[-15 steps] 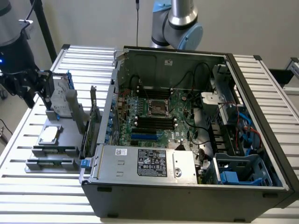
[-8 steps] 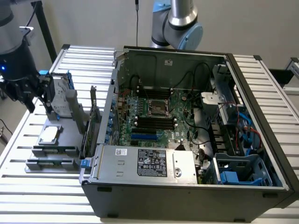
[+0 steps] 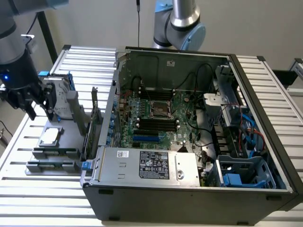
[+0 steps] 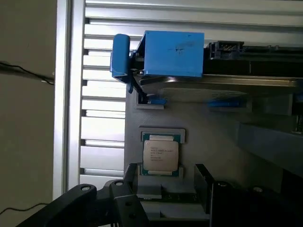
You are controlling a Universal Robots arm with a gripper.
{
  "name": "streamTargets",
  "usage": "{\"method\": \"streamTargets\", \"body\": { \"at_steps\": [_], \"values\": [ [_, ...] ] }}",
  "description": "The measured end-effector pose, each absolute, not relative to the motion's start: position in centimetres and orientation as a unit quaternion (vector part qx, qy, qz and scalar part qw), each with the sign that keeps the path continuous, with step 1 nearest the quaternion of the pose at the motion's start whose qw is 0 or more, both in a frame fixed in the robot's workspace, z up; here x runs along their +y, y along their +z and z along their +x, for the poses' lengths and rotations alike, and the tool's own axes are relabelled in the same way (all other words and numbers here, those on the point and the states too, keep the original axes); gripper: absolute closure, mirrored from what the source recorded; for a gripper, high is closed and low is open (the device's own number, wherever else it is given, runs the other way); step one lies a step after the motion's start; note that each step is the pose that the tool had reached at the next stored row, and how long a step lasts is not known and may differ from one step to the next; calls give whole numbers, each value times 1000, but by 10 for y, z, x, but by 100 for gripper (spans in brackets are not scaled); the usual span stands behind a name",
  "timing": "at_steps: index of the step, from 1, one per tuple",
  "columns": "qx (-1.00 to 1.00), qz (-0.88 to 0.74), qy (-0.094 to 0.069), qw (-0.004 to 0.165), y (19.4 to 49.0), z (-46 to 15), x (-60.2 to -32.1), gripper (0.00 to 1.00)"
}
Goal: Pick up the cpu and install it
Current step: 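Pick up the cpu and move it towards the insertion slot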
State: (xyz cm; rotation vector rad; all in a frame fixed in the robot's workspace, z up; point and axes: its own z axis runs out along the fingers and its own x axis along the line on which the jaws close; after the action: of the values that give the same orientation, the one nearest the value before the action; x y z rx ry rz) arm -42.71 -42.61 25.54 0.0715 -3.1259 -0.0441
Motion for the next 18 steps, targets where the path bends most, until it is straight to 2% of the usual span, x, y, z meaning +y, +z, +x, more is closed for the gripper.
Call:
{"method": "streamTargets", "body": {
  "at_steps": [8, 11, 12, 18],
  "values": [
    [-1000, 25, -14, 7, 241, -427, -426, 40],
    [-1000, 25, -14, 7, 235, -427, -426, 38],
    [-1000, 25, -14, 7, 234, -427, -426, 32],
    [-1000, 25, -14, 7, 223, -428, -427, 32]
  ]
}}
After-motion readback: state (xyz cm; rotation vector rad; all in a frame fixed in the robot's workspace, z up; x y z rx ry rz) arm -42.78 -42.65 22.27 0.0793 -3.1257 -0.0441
